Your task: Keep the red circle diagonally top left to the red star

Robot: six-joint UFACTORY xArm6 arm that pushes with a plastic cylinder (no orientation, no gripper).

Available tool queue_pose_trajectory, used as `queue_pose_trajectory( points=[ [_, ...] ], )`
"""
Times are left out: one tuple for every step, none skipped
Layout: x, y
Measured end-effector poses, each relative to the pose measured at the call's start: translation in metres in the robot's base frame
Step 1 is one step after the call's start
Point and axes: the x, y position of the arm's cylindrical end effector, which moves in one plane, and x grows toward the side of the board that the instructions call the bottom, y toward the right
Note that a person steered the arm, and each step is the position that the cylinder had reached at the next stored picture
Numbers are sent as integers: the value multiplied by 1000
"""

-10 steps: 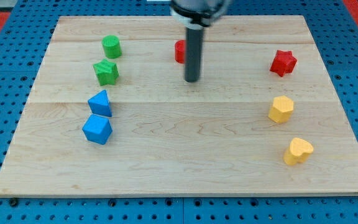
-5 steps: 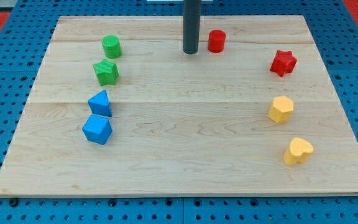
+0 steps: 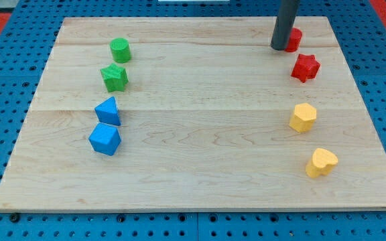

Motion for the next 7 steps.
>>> queue_pose_trajectory(
  points=[
    [-2,0],
    [34,-1],
    [49,6],
    [55,2],
    [77,-2],
    [124,-48],
    [166,-78]
  ],
)
